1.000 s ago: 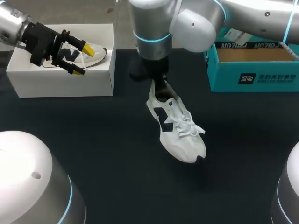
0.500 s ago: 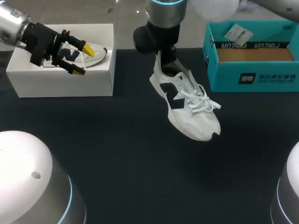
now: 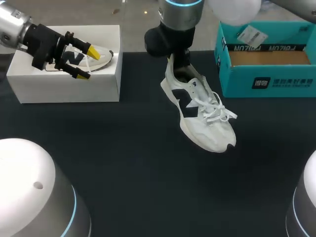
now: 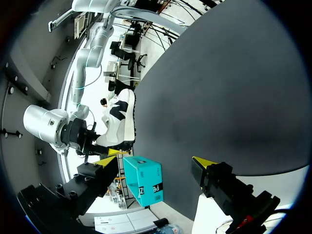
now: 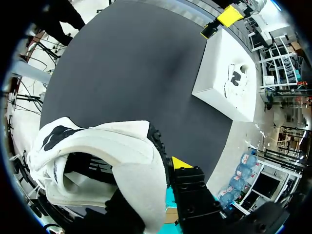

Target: Take the shoe out of the shoebox, open the shoe tongue, remove and reinsert the insole, then place the shoe into the shoebox

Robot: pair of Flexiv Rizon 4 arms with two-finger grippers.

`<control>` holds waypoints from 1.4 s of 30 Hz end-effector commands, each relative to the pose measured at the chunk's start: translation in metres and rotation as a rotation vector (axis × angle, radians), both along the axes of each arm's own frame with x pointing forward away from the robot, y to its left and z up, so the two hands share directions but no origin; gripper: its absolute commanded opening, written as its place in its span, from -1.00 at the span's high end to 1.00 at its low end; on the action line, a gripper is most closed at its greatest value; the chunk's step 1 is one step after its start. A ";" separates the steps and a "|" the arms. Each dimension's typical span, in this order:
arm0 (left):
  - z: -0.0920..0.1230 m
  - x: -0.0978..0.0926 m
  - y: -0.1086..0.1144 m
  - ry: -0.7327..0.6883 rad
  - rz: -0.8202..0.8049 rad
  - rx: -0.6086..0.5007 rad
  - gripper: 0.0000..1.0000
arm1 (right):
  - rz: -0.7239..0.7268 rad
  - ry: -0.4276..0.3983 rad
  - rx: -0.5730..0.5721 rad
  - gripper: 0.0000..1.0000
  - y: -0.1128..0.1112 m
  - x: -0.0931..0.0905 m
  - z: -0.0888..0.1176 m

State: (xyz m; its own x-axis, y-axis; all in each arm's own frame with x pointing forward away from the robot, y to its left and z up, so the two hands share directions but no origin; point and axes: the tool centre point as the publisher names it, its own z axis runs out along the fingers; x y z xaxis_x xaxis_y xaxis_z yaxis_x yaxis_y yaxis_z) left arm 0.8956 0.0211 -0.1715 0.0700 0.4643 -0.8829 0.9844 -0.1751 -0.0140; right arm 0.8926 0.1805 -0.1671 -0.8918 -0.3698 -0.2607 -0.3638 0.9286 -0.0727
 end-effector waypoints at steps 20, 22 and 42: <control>0.000 0.000 0.000 0.000 -0.002 0.003 -1.00 | -0.071 0.007 -0.124 1.00 -0.160 0.125 0.025; 0.000 0.000 0.000 0.000 -0.002 0.003 -1.00 | -0.095 0.023 -0.130 1.00 -0.173 0.132 0.029; 0.000 0.000 0.000 0.000 -0.002 0.003 -1.00 | -0.161 0.038 -0.149 1.00 -0.221 0.150 0.029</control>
State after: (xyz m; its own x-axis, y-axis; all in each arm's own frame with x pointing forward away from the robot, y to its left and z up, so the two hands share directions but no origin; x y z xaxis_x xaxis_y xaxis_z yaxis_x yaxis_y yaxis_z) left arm 0.8956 0.0211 -0.1715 0.0700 0.4642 -0.8829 0.9844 -0.1752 -0.0141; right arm 1.0433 -0.0399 -0.1394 -0.9508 -0.2537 -0.1781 -0.2169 0.9550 -0.2024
